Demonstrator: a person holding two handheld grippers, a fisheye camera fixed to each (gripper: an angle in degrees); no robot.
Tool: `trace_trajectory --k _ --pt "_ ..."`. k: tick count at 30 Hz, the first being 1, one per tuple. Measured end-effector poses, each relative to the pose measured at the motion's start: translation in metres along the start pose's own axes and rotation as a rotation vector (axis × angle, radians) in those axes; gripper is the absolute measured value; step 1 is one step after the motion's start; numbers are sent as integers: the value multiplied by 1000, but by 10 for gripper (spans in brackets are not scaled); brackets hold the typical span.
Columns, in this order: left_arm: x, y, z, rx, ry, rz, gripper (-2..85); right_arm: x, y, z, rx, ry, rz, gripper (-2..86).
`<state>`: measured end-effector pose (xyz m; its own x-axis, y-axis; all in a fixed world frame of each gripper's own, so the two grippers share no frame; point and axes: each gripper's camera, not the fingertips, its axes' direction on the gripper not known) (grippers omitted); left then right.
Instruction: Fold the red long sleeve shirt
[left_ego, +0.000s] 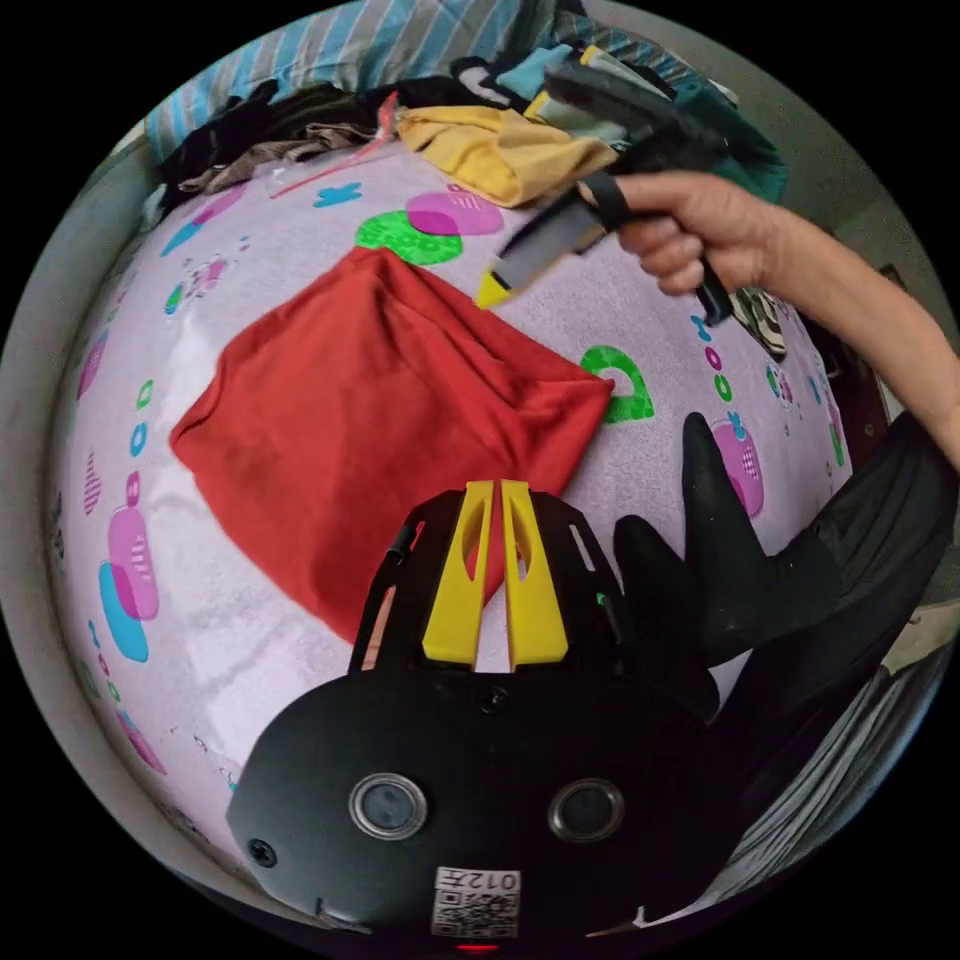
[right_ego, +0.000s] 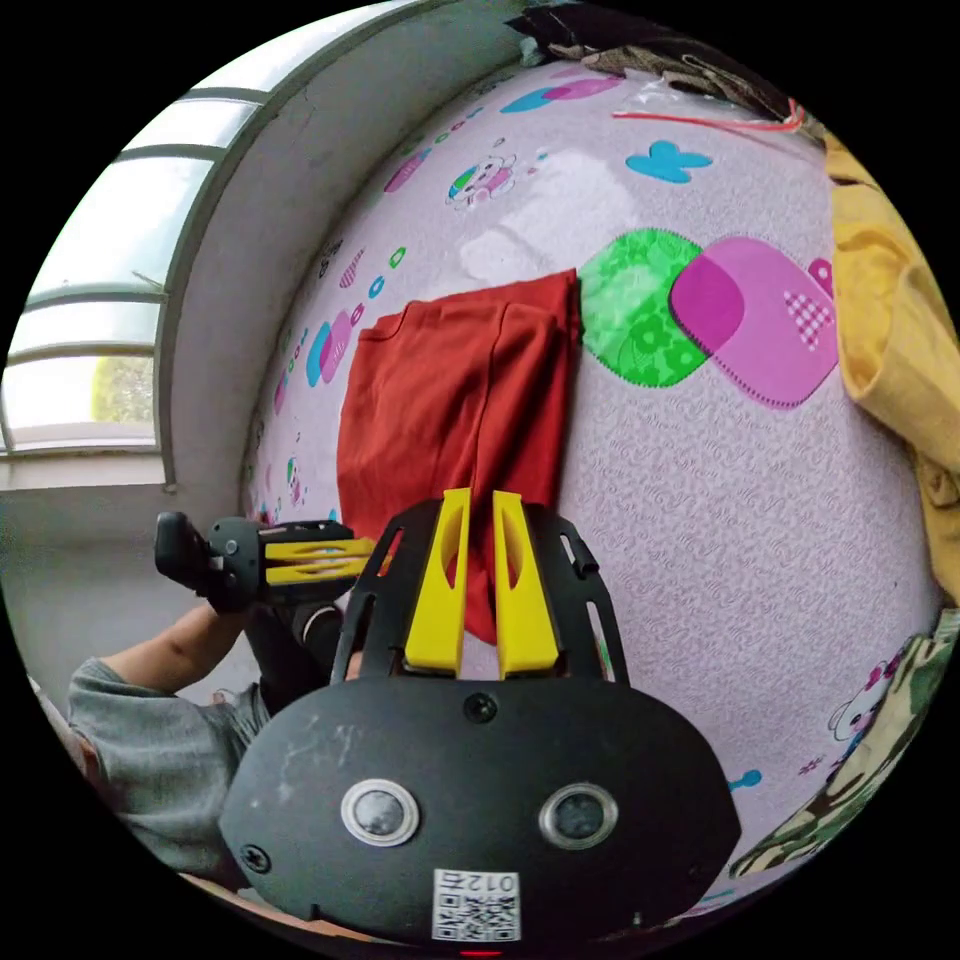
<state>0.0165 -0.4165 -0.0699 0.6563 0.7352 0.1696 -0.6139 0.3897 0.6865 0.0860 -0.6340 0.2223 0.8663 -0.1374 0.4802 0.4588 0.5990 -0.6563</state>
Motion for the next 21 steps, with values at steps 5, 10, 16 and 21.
trace_trajectory --k 5,10,16,21 --pt "-43 16 -23 33 -49 -168 1 21 -3 11 5 -140 86 43" --pt "-61 12 -12 -39 -80 -199 2 19 -16 17 -31 -46 60 10" --pt "-58 5 -3 -73 -78 -185 0 -5 -26 19 -50 220 -115 -8" --pt "-51 1 -6 -78 -85 -162 -1 5 -22 1 16 138 -54 -2"
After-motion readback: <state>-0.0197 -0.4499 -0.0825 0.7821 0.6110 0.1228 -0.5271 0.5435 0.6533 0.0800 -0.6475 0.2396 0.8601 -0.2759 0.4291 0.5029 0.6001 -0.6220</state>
